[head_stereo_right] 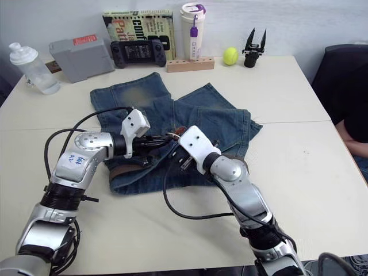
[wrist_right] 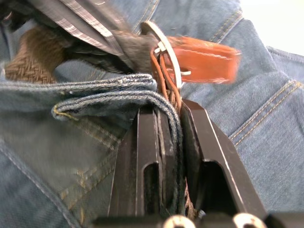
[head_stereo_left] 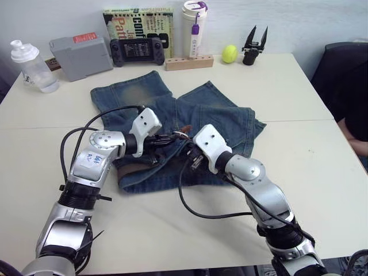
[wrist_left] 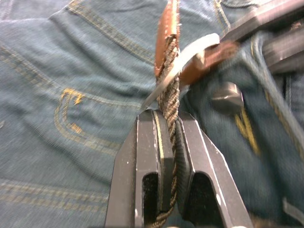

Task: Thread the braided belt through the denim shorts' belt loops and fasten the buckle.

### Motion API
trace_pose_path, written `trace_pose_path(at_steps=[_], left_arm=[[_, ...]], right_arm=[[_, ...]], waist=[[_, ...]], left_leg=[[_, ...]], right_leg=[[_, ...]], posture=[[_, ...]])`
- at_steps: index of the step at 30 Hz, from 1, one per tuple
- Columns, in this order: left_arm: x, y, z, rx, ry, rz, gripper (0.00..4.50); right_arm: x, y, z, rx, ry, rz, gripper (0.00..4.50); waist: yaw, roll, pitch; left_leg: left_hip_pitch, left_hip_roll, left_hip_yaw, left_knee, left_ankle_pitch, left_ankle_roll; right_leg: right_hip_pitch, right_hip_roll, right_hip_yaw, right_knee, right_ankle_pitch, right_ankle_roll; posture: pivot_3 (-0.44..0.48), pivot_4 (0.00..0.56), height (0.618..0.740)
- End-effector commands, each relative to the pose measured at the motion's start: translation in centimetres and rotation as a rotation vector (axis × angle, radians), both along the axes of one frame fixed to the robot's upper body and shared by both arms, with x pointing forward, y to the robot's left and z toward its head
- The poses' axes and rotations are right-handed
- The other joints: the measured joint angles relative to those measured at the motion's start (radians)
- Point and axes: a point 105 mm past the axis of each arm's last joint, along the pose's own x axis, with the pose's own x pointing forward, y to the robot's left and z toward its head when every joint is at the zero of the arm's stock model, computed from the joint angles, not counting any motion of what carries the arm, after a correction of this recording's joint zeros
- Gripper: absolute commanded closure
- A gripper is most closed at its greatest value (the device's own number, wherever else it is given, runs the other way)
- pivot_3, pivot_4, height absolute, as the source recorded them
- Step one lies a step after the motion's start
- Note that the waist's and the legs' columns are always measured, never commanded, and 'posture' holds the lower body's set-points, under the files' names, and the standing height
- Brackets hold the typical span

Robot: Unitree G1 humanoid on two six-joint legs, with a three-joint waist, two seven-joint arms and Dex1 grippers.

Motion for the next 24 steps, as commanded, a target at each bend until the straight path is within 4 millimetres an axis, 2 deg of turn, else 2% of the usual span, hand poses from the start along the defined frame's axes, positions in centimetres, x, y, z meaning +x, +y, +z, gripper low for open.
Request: trace_pose_path(at_steps=[1, 5, 7, 8, 14, 15, 18, 19, 23, 24], left_arm=[[-1.6, -2.5, 0.6, -0.013, -0.027, -0.105, 4.5], [-2.6, -3.0, -0.6, 0.003, 0.006, -0.136, 4.5], [-2.5, -2.6, -0.5, 0.004, 0.01, -0.122, 4.5], [-2.4, -2.5, -0.5, 0.006, 0.012, -0.118, 4.5], [-2.4, -2.0, -0.9, 0.03, 0.018, -0.113, 4.5], [-2.4, -2.0, -0.9, 0.032, 0.018, -0.113, 4.5], [-2.5, -2.2, -1.0, 0.036, 0.018, -0.122, 4.5], [-2.6, -2.3, -1.0, 0.042, 0.014, -0.131, 4.5], [-2.9, -3.3, -0.6, 0.037, -0.011, -0.162, 4.5], [-3.3, -3.8, -0.2, 0.036, -0.024, -0.189, 4.5]], right_arm=[[-1.3, 1.4, 0.3, -0.113, -0.14, 0.119, 4.48], [-1.6, 0.7, -1.1, -0.217, -0.186, 0.162, 4.48], [-1.8, -0.1, -0.3, -0.183, -0.189, 0.177, 3.43], [-2.0, -0.4, 0.1, -0.171, -0.191, 0.185, 3.17], [-3.1, -3.2, 1.9, -0.132, -0.163, 0.276, 0.23], [-3.1, -3.8, 2.5, -0.132, -0.172, 0.282, 0.02], [-2.6, -5.3, 5.2, -0.154, -0.246, 0.286, 0.02], [-1.9, -5.6, 6.0, -0.213, -0.298, 0.277, 0.02], [-0.2, -5.4, 6.5, -0.326, -0.372, 0.3, 0.02], [0.1, -5.3, 6.0, -0.369, -0.379, 0.32, 0.02]], waist=[[0.001, 0.0, 0.0], [0.001, 0.0, 0.0], [0.002, 0.0, 0.0], [0.002, 0.0, 0.0], [0.006, 0.0, 0.0], [0.005, 0.0, 0.0], [0.001, 0.0, 0.0], [0.0, 0.0, 0.0], [0.001, 0.0, 0.0], [0.002, 0.0, 0.0]], left_leg=[[0.0, 0.0, 0.0, 0.0, 0.0, 0.0], [0.0, 0.0, 0.0, 0.0, 0.0, 0.0], [0.0, 0.0, 0.0, 0.001, 0.0, 0.0], [0.0, 0.0, 0.0, 0.001, 0.0, 0.0], [0.0, 0.0, -0.001, 0.001, 0.0, 0.0], [0.0, 0.0, -0.001, 0.001, 0.0, 0.0], [0.001, 0.0, -0.001, 0.001, 0.0, 0.0], [0.001, 0.0, -0.001, 0.001, 0.0, 0.0], [0.002, 0.0, -0.001, 0.001, 0.0, 0.001], [0.002, 0.0, -0.001, 0.001, 0.0, 0.001]], right_leg=[[0.0, 0.0, 0.0, 0.0, 0.0, 0.0], [0.0, 0.0, 0.0, 0.0, 0.0, 0.0], [0.0, 0.0, 0.0, 0.0, 0.0, 0.0], [0.0, 0.0, 0.0, 0.0, 0.0, 0.0], [0.002, 0.0, -0.001, -0.001, 0.0, 0.0], [0.002, 0.0, -0.001, -0.001, 0.0, 0.0], [0.002, 0.0, -0.001, -0.001, 0.0, 0.0], [0.002, 0.0, -0.001, -0.001, 0.0, 0.0], [0.003, 0.0, -0.001, 0.0, 0.0, 0.0], [0.003, 0.0, -0.001, -0.001, 0.0, 0.0]], posture=[[0.0, 0.15, 0.693], [0.0, 0.15, 0.693], [0.0, 0.15, 0.693], [0.0, 0.15, 0.693], [0.0, 0.15, 0.693], [0.0, 0.15, 0.693], [0.0, 0.15, 0.693], [0.0, 0.15, 0.693], [0.0, 0.15, 0.693], [0.0, 0.15, 0.693]])
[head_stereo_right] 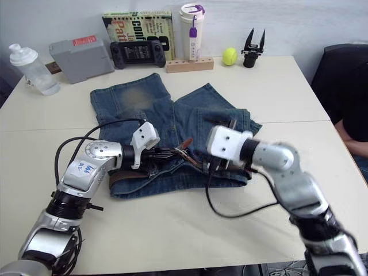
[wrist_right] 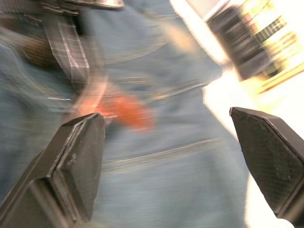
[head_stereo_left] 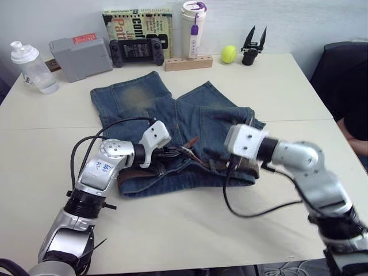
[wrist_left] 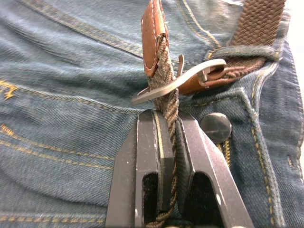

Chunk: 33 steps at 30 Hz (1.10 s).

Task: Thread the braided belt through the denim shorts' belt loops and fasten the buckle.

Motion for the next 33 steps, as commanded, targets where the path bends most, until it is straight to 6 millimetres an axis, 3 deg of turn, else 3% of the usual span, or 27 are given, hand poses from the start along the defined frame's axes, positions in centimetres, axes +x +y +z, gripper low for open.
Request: trace_pose_path(at_steps=[1, 4, 11, 14, 17, 18, 19, 21, 22, 23, 24, 26, 33], left_arm=[[-1.3, -2.1, 2.0, -0.015, -0.084, -0.11, 4.5], [-1.8, -2.6, 2.7, -0.002, -0.119, -0.148, 4.5], [-1.7, -2.2, 2.8, 0.063, -0.177, -0.161, 4.5], [-1.8, -2.2, 2.6, 0.077, -0.182, -0.169, 4.5], [-1.7, -2.2, 2.4, 0.084, -0.189, -0.169, 4.5], [-1.7, -2.2, 2.6, 0.068, -0.183, -0.165, 4.5], [-1.6, -2.4, 2.9, 0.044, -0.175, -0.158, 4.5], [-1.5, -2.5, 3.2, 0.024, -0.173, -0.149, 4.5], [-1.4, -2.5, 3.2, 0.03, -0.178, -0.145, 4.5], [-1.3, -2.4, 3.1, 0.039, -0.181, -0.138, 4.5], [-1.2, -2.3, 3.0, 0.045, -0.183, -0.133, 4.5], [-0.8, -2.0, 3.1, 0.052, -0.185, -0.108, 4.5], [-1.1, 0.1, 5.3, -0.045, -0.079, -0.092, 1.73]], right_arm=[[0.4, 0.6, -1.5, -0.117, -0.032, 0.061, 0.02], [0.7, 0.7, -2.6, -0.2, -0.04, 0.105, 0.02], [1.4, 0.4, -2.5, -0.237, -0.059, 0.129, 0.02], [1.4, 0.6, -2.3, -0.234, -0.063, 0.143, 0.75], [0.9, 0.8, -2.2, -0.233, -0.056, 0.174, 2.07], [0.7, 0.9, -2.2, -0.232, -0.051, 0.187, 2.27], [0.5, 1.0, -2.3, -0.232, -0.044, 0.199, 2.89], [0.1, 1.0, -2.5, -0.224, -0.02, 0.218, 3.34], [0.0, 1.0, -2.6, -0.224, -0.012, 0.227, 3.91], [-0.1, 1.0, -2.7, -0.225, -0.006, 0.234, 3.91], [-0.1, 1.0, -2.7, -0.227, -0.004, 0.238, 4.35], [-0.2, 1.0, -2.7, -0.232, -0.002, 0.245, 4.44], [0.0, -0.1, -2.8, -0.302, -0.013, 0.246, 4.5]], waist=[[0.002, 0.0, 0.0], [0.007, 0.0, 0.0], [0.012, 0.0, 0.0], [0.014, 0.0, 0.0], [0.016, 0.0, 0.0], [0.017, 0.0, 0.0], [0.017, 0.0, 0.0], [0.019, 0.0, 0.0], [0.019, 0.0, 0.0], [0.019, 0.0, 0.0], [0.021, 0.0, 0.0], [0.022, 0.0, 0.0], [0.021, 0.0, 0.0]], left_leg=[[0.0, 0.0, 0.0, -0.001, 0.0, 0.0], [-0.001, -0.001, 0.001, 0.0, 0.0, 0.0], [-0.001, -0.001, 0.0, 0.001, 0.0, 0.001], [-0.001, -0.001, 0.0, 0.001, 0.0, 0.001], [-0.001, -0.001, 0.0, 0.001, 0.0, 0.001], [-0.001, -0.001, 0.0, 0.001, 0.0, 0.001], [-0.001, -0.001, 0.0, 0.001, 0.0, 0.001], [-0.001, -0.001, 0.0, 0.001, 0.0, 0.001], [-0.001, -0.001, 0.0, 0.001, 0.0, 0.001], [-0.001, -0.001, 0.0, 0.001, 0.0, 0.001], [-0.001, -0.001, 0.0, 0.001, 0.0, 0.001], [-0.001, -0.001, 0.0, 0.001, 0.0, 0.001], [-0.001, -0.001, 0.0, 0.002, 0.0, 0.001]], right_leg=[[0.0, 0.0, 0.0, 0.0, 0.0, 0.0], [0.0, -0.001, 0.0, -0.001, 0.0, 0.0], [0.0, -0.001, 0.0, 0.0, 0.0, 0.0], [0.0, -0.001, 0.0, 0.0, 0.0, 0.0], [0.0, -0.001, 0.0, 0.0, 0.0, 0.0], [0.0, -0.001, 0.0, 0.0, 0.0, 0.0], [0.0, -0.001, 0.0, 0.0, 0.0, 0.0], [0.0, -0.001, 0.0, 0.0, 0.0, 0.0], [0.0, -0.001, 0.0, 0.0, 0.0, 0.0], [0.0, -0.001, 0.0, 0.0, 0.0, 0.0], [0.0, -0.001, 0.0, 0.001, 0.0, 0.0], [0.0, -0.001, 0.0, 0.0, 0.0, 0.0], [0.0, -0.001, 0.0, 0.001, 0.0, 0.0]], posture=[[0.0, 0.15, 0.693], [0.0, 0.15, 0.693], [0.0, 0.15, 0.693], [0.0, 0.15, 0.693], [0.0, 0.15, 0.693], [0.0, 0.15, 0.693], [0.0, 0.15, 0.693], [0.0, 0.15, 0.693], [0.0, 0.15, 0.693], [0.0, 0.15, 0.693], [0.0, 0.15, 0.693], [0.0, 0.15, 0.693], [0.0, 0.15, 0.693]])
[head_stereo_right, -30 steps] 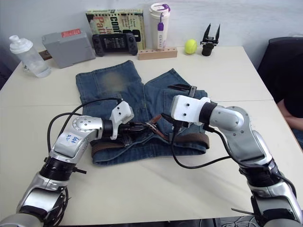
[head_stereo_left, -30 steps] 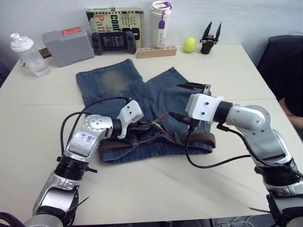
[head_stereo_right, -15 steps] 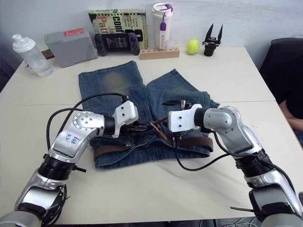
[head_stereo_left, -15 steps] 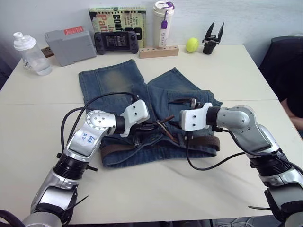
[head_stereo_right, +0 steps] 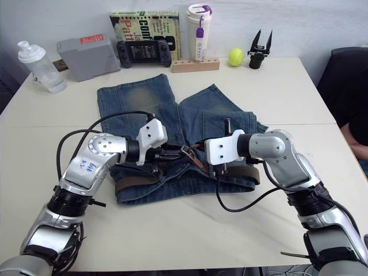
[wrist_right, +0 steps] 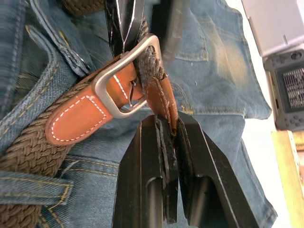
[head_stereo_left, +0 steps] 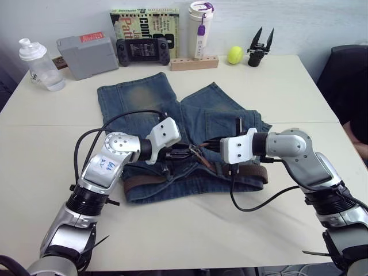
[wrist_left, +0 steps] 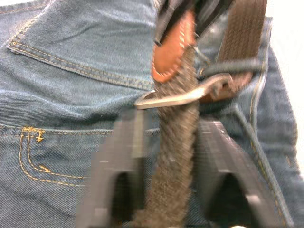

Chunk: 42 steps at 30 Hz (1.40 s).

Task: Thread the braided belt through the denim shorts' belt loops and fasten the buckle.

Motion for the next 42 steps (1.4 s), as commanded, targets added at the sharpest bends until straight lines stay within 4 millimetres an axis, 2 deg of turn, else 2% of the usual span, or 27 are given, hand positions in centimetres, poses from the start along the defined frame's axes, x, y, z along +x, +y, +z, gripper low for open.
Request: trace_pose_path(at_steps=[1, 2, 4, 5, 9, 13, 16, 18, 22, 28, 33, 36, 42], left_arm=[[-0.6, 2.2, 3.3, -0.099, 0.058, -0.01, 1.4], [-0.8, 2.9, 3.7, -0.127, 0.097, -0.002, 0.88], [-1.0, 3.8, 4.0, -0.16, 0.151, 0.005, 0.19], [-1.2, 4.1, 3.9, -0.155, 0.165, 0.006, 0.07], [-1.6, 4.7, 3.9, -0.156, 0.2, 0.005, 0.07], [-1.5, 4.5, 4.3, -0.16, 0.198, 0.003, 0.07], [-1.4, 3.9, 4.5, -0.145, 0.173, -0.009, 0.07], [-1.3, 3.4, 4.7, -0.149, 0.165, -0.016, 0.07], [-0.5, 1.5, 5.7, -0.183, 0.102, -0.007, 0.07], [-0.3, -3.3, 6.6, -0.198, -0.004, -0.033, 0.07], [-0.2, -4.8, 5.6, -0.161, -0.025, -0.02, 0.07], [0.1, -4.9, 5.3, -0.162, -0.021, 0.0, 0.94], [0.2, -5.3, 6.3, -0.217, -0.004, -0.011, 3.58]], right_arm=[[-0.4, -1.2, 1.6, -0.055, -0.087, 0.036, 4.5], [-0.2, -2.0, 1.7, -0.077, -0.093, 0.027, 4.5], [0.2, -3.2, 2.0, -0.101, -0.1, 0.008, 4.5], [0.3, -3.6, 2.3, -0.108, -0.103, -0.001, 4.5], [0.5, -6.1, 4.6, -0.115, -0.121, -0.059, 4.5], [-0.1, -6.4, 5.7, -0.095, -0.083, -0.052, 4.5], [0.7, -7.8, 7.2, -0.127, -0.119, -0.108, 4.5], [0.5, -7.6, 7.7, -0.112, -0.093, -0.104, 4.5], [-0.9, -4.0, 7.7, -0.014, 0.02, -0.005, 4.5], [-0.4, -3.8, 7.6, 0.003, 0.157, -0.102, 4.5], [-0.7, -3.3, 7.8, 0.022, 0.179, -0.11, 4.5], [-0.7, -3.4, 7.8, 0.028, 0.18, -0.124, 4.5], [-0.7, -3.8, 7.3, 0.026, 0.188, -0.155, 4.5]], waist=[[-0.001, 0.0, 0.0], [-0.001, 0.0, 0.0], [-0.001, 0.0, 0.0], [-0.001, 0.0, 0.0], [0.0, 0.0, 0.0], [0.005, 0.0, 0.0], [0.003, 0.001, 0.0], [0.0, 0.001, 0.0], [0.001, 0.001, 0.001], [0.005, 0.001, 0.001], [-0.001, 0.001, 0.001], [-0.002, 0.001, 0.001], [0.003, 0.001, 0.001]], left_leg=[[0.0, 0.0, 0.0, 0.0, 0.0, 0.0], [0.0, 0.0, 0.0, 0.0, 0.0, 0.0], [0.0, 0.001, 0.0, 0.0, 0.0, 0.0], [0.0, 0.001, 0.0, 0.0, 0.0, 0.0], [0.0, 0.001, 0.0, 0.0, 0.0, 0.0], [0.0, 0.0, 0.0, 0.0, 0.0, 0.0], [0.0, 0.0, 0.0, 0.001, 0.0, 0.0], [0.0, 0.0, 0.0, 0.001, 0.0, 0.0], [0.0, 0.0, 0.0, 0.001, 0.0, 0.0], [-0.001, 0.0, 0.0, 0.003, 0.0, 0.001], [-0.001, 0.0, 0.0, 0.002, -0.001, 0.001], [0.0, 0.001, 0.0, 0.002, 0.0, 0.001], [0.0, 0.001, 0.0, 0.002, 0.0, 0.001]], right_leg=[[0.0, 0.0, 0.0, 0.0, 0.0, 0.0], [0.0, 0.0, 0.0, 0.0, 0.0, 0.0], [0.0, 0.001, 0.0, 0.0, 0.0, 0.0], [0.0, 0.001, 0.0, 0.0, 0.0, 0.0], [0.0, 0.0, 0.0, 0.0, 0.0, 0.0], [0.0, 0.0, 0.0, 0.0, 0.0, 0.0], [0.001, 0.0, 0.0, 0.0, 0.0, 0.0], [0.001, 0.0, 0.0, 0.0, 0.0, 0.0], [0.0, 0.0, 0.0, 0.0, 0.0, 0.0], [0.001, -0.001, 0.0, 0.001, 0.0, 0.0], [0.0, 0.0, 0.0, 0.001, 0.0, 0.0], [0.0, 0.001, 0.0, 0.001, 0.0, 0.0], [0.0, 0.0, 0.0, 0.001, 0.0, 0.0]], posture=[[0.0, 0.15, 0.693], [0.0, 0.15, 0.693], [0.0, 0.15, 0.693], [0.0, 0.15, 0.693], [0.0, 0.15, 0.693], [0.0, 0.15, 0.693], [0.0, 0.15, 0.693], [0.0, 0.15, 0.693], [0.0, 0.15, 0.693], [0.0, 0.15, 0.693], [0.0, 0.15, 0.693], [0.0, 0.15, 0.693], [0.0, 0.15, 0.693]])
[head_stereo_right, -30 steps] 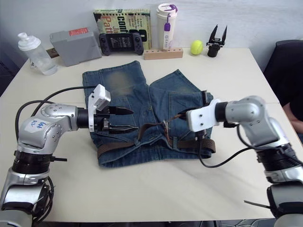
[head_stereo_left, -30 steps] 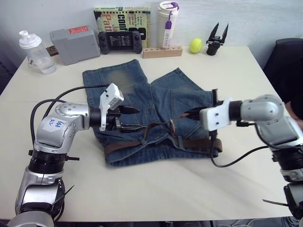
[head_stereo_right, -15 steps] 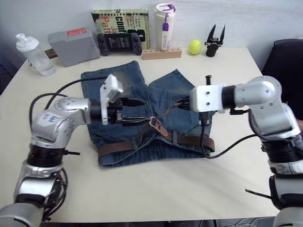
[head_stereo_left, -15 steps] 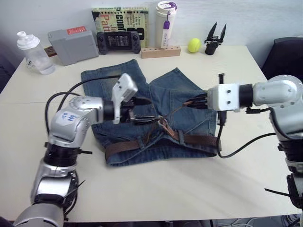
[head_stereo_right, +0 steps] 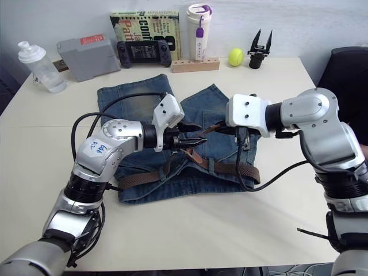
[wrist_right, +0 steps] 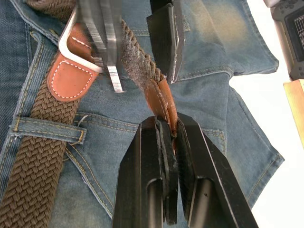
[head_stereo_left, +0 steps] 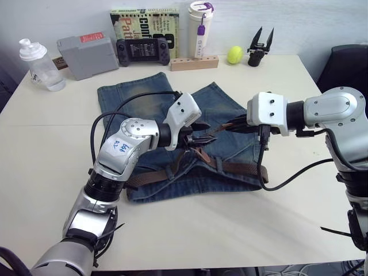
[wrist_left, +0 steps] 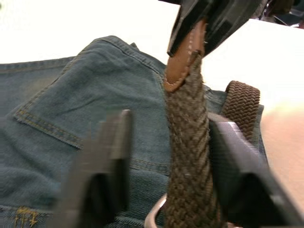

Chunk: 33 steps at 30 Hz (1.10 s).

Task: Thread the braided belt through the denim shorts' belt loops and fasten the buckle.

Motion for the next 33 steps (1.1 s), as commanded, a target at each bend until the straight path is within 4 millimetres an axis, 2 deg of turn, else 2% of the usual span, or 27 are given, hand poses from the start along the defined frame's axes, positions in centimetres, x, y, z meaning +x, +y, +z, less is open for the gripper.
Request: trace_pose_path(at_steps=[1, 2, 4, 8, 9, 14, 15, 19, 22, 23, 28, 29, 30, 32, 33], left_arm=[[-0.5, -0.5, 1.9, -0.039, -0.04, -0.041, 4.04], [-0.7, -0.7, 1.9, -0.036, -0.037, -0.054, 4.47], [-1.0, -0.9, 1.9, -0.038, -0.031, -0.071, 4.47], [-1.0, -0.8, 1.3, -0.069, 0.047, -0.065, 4.5], [-1.1, -0.7, 1.1, -0.069, 0.061, -0.064, 4.5], [0.4, 0.8, -0.5, -0.179, 0.307, 0.083, 4.5], [0.5, 1.0, -0.6, -0.186, 0.324, 0.104, 4.5], [2.5, 2.1, -1.0, -0.266, 0.437, 0.262, 4.5], [2.8, 2.9, -0.6, -0.371, 0.543, 0.299, 4.5], [2.7, 3.0, -0.5, -0.395, 0.569, 0.304, 4.5], [2.3, 3.3, -0.3, -0.498, 0.685, 0.318, 4.5], [2.2, 3.2, -0.3, -0.508, 0.697, 0.317, 4.5], [2.1, 3.1, -0.3, -0.512, 0.702, 0.319, 4.5], [2.0, 2.9, -0.4, -0.512, 0.706, 0.326, 4.5], [2.0, 2.7, -0.8, -0.478, 0.692, 0.345, 4.5]], right_arm=[[-0.4, 0.0, 1.1, 0.01, -0.057, 0.001, 4.5], [-0.4, 0.1, 1.0, 0.006, -0.061, -0.002, 4.5], [-0.1, 0.0, 0.7, -0.004, -0.07, -0.022, 4.5], [-0.5, 0.0, 0.6, 0.049, -0.022, -0.063, 2.92], [-0.7, 0.0, 0.6, 0.055, -0.012, -0.067, 2.33], [-2.0, -1.9, 0.6, 0.207, 0.114, -0.211, 0.03], [-2.1, -2.0, 0.5, 0.217, 0.12, -0.223, 0.03], [-3.2, -0.8, -2.2, 0.454, 0.371, -0.257, 0.03], [-2.3, 0.0, -3.2, 0.635, 0.463, -0.304, 0.87], [-2.0, 0.1, -3.5, 0.673, 0.488, -0.314, 1.28], [-0.7, 1.8, -4.1, 0.848, 0.611, -0.321, 3.84], [-0.5, 2.3, -4.3, 0.87, 0.645, -0.309, 4.19], [-0.4, 2.8, -4.6, 0.893, 0.683, -0.301, 4.44], [-0.1, 3.4, -5.0, 0.911, 0.714, -0.301, 4.44], [-0.2, 4.1, -5.8, 0.868, 0.721, -0.29, 4.44]], waist=[[0.0, 0.0, 0.0], [0.0, 0.0, 0.0], [-0.001, 0.0, 0.0], [0.0, 0.0, 0.0], [0.0, 0.0, 0.0], [0.002, 0.0, 0.0], [0.002, 0.0, 0.0], [-0.002, -0.001, 0.0], [-0.005, 0.0, 0.0], [-0.004, 0.0, 0.0], [-0.002, -0.001, 0.0], [-0.002, 0.0, 0.0], [-0.002, -0.001, 0.0], [-0.002, 0.0, 0.0], [-0.002, 0.0, 0.0]], left_leg=[[0.0, 0.0, 0.0, 0.0, 0.0, 0.0], [0.0, 0.0, 0.0, 0.0, 0.0, 0.0], [0.0, 0.0, 0.0, 0.0, 0.0, 0.0], [0.0, 0.0, 0.0, 0.0, 0.0, 0.0], [0.0, 0.0, 0.0, 0.0, 0.0, 0.0], [0.0, 0.0, -0.001, 0.0, 0.0, 0.0], [0.0, 0.0, -0.001, 0.0, 0.0, 0.0], [0.0, 0.0, -0.002, -0.001, 0.0, 0.0], [0.0, 0.001, -0.002, -0.001, 0.001, 0.0], [0.0, 0.0, -0.001, -0.001, 0.001, 0.0], [0.0, -0.001, -0.002, -0.002, 0.001, 0.0], [0.0, -0.001, -0.002, -0.002, 0.001, 0.0], [0.0, -0.001, -0.002, -0.002, 0.001, 0.0], [0.0, -0.001, -0.002, -0.002, 0.001, 0.0], [0.0, -0.001, -0.001, -0.002, 0.001, 0.0]], right_leg=[[0.0, 0.0, 0.0, 0.0, 0.0, 0.0], [0.0, 0.0, 0.0, 0.0, 0.0, 0.0], [0.0, 0.0, 0.0, 0.0, 0.0, 0.0], [0.0, 0.0, 0.0, 0.0, 0.0, 0.0], [0.0, 0.0, 0.0, 0.0, 0.0, 0.0], [0.0, 0.0, 0.0, 0.0, 0.0, 0.0], [0.001, 0.0, -0.001, 0.0, 0.0, 0.0], [0.002, 0.0, -0.001, -0.001, 0.0, 0.0], [0.001, 0.0, -0.001, 0.001, 0.0, 0.0], [0.0, 0.0, -0.001, 0.001, 0.0, 0.0], [0.0, -0.001, -0.001, 0.001, 0.0, 0.0], [0.0, -0.001, -0.001, 0.001, 0.0, 0.0], [0.0, -0.001, -0.001, 0.001, 0.0, 0.0], [0.0, 0.0, -0.001, 0.001, 0.0, 0.0], [0.0, 0.0, -0.001, 0.001, 0.0, 0.0]], posture=[[0.0, 0.15, 0.693], [0.0, 0.15, 0.693], [0.0, 0.15, 0.693], [0.0, 0.15, 0.693], [0.0, 0.15, 0.693], [0.0, 0.15, 0.693], [0.0, 0.15, 0.693], [0.0, 0.15, 0.693], [0.0, 0.15, 0.693], [0.0, 0.15, 0.693], [0.0, 0.15, 0.693], [0.0, 0.15, 0.693], [0.0, 0.15, 0.693], [0.0, 0.15, 0.693], [0.0, 0.15, 0.693]])
